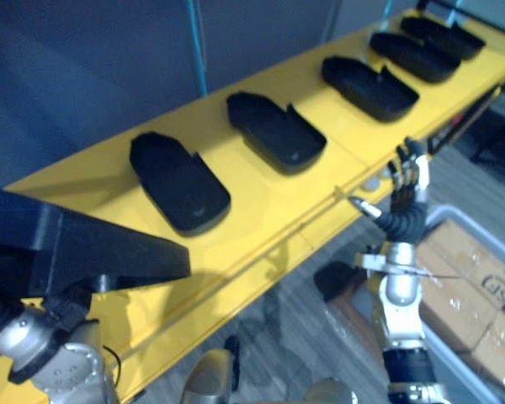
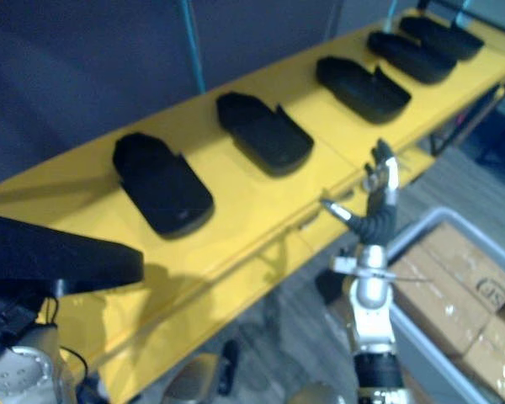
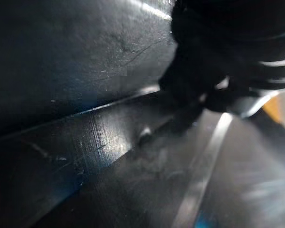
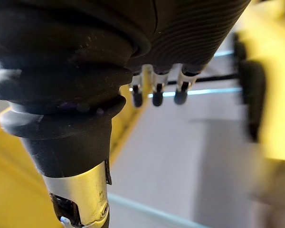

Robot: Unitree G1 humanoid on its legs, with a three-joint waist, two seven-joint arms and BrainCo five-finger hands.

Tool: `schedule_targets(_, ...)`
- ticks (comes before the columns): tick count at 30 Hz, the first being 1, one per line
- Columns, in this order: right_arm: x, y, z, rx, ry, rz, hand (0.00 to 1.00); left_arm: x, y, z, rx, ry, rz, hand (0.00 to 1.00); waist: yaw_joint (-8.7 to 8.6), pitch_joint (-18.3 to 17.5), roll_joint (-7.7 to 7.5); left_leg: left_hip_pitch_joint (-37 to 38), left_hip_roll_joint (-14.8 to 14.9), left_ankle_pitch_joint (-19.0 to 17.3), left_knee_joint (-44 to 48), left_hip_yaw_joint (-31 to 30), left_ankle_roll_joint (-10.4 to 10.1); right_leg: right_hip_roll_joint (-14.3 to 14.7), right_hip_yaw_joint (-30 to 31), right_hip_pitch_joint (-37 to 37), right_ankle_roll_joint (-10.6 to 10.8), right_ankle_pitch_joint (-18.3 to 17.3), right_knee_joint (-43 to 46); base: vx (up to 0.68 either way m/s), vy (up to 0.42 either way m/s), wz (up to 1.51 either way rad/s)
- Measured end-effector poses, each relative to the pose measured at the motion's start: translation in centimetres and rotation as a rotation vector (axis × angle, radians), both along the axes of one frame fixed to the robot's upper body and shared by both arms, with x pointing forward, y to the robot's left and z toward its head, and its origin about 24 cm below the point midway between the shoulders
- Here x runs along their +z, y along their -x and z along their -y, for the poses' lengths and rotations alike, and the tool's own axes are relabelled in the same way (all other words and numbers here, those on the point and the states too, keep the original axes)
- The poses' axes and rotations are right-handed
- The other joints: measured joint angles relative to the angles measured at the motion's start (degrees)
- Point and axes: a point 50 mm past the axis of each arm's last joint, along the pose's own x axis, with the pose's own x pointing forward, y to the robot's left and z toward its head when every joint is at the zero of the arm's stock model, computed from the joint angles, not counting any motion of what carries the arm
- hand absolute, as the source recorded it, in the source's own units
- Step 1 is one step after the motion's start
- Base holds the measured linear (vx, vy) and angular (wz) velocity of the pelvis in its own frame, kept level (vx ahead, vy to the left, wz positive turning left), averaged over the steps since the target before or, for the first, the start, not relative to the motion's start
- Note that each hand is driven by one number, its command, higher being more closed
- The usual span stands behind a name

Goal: Walk over and take plastic housings, then place them on the shelf

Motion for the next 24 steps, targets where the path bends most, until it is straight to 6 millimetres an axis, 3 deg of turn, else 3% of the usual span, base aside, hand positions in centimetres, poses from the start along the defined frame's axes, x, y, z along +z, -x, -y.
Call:
schedule_targets(3,1.2,0.1,1.0,-0.028,0.044,0.041,0.00,-0.5,-0.7,-0.6,0.016,0.031,-0.060,1.00,-0.30,-0.8,0.08,1.7,0.5,-2.5,2.3,-1.9,-1.6,1.8,3.5,-2.8,2.1,1.9,-11.8,0.36,-0.102,0.68)
schedule_targets(5,1.8,-0.3,0.8,-0.007,0.063,0.042,0.00,-1.2,-0.9,-1.1,0.019,0.064,-0.116,1.00,-0.26,-2.6,-2.03,2.2,1.5,-5.2,4.2,-1.8,-5.8,3.5,4.4,-1.9,4.6,10.4,-21.2,0.35,-0.267,0.90)
schedule_targets(7,2.1,-0.5,0.5,0.017,0.084,0.035,0.00,-1.4,-0.8,-1.4,0.020,0.072,-0.129,1.00,-0.03,-3.7,-3.79,2.2,1.5,-7.0,4.9,-1.7,-7.7,4.0,4.1,-1.2,4.2,15.3,-23.8,0.26,-0.315,0.52)
schedule_targets(8,2.6,-0.6,0.4,0.038,0.119,0.036,0.00,-2.6,-0.7,-1.3,0.023,0.126,-0.174,1.00,0.39,-4.3,-0.50,2.1,5.2,-8.4,6.2,-1.6,-8.8,6.6,1.3,0.5,3.7,15.0,-24.1,0.28,-0.327,0.34)
schedule_targets(10,3.1,-0.3,0.5,0.061,0.115,0.045,0.00,-3.4,-0.7,-0.8,-0.005,0.138,-0.225,1.00,-0.09,-6.0,2.34,2.0,9.8,-7.2,4.4,5.8,-10.3,9.1,-2.3,3.3,2.6,14.4,-27.6,0.26,-0.255,0.47)
schedule_targets(12,3.2,0.6,1.4,0.032,0.117,0.058,0.00,-3.1,-1.3,0.1,-0.062,0.102,-0.223,1.00,-1.73,-6.6,3.35,3.2,11.0,-4.2,0.9,11.8,-10.2,9.0,-6.0,6.1,2.3,14.2,-28.9,0.18,-0.162,0.82)
schedule_targets(15,4.5,2.6,1.4,0.050,0.118,0.149,0.00,-2.5,-1.0,0.4,-0.074,0.080,-0.186,1.00,-2.29,-7.1,4.14,6.5,10.5,-1.9,-3.7,12.2,-9.8,9.0,-8.6,10.0,2.4,14.1,-30.8,0.12,-0.079,0.48)
schedule_targets(20,5.4,3.7,1.0,0.064,0.083,0.239,0.00,-2.4,-0.8,0.0,-0.004,0.078,-0.205,1.00,-1.77,-7.4,2.90,7.2,8.5,0.7,-7.3,10.2,-9.4,7.3,-12.8,12.3,2.5,14.1,-32.2,0.01,0.012,0.40)
schedule_targets(23,5.4,4.4,0.9,-0.016,0.082,0.255,0.00,-1.3,1.5,-1.6,0.178,-0.014,-0.246,1.00,-1.47,-7.8,2.32,8.1,7.8,2.4,-10.8,8.7,-9.0,7.2,-14.7,14.1,2.7,14.1,-34.1,-0.02,-0.013,0.48)
schedule_targets(24,5.3,4.9,1.0,-0.054,0.093,0.252,0.00,-0.7,2.7,-2.6,0.287,-0.073,-0.278,1.00,-0.63,-7.8,2.16,8.0,7.8,2.8,-11.3,8.8,-9.0,7.3,-15.0,14.1,2.9,14.1,-34.5,-0.03,-0.015,0.13)
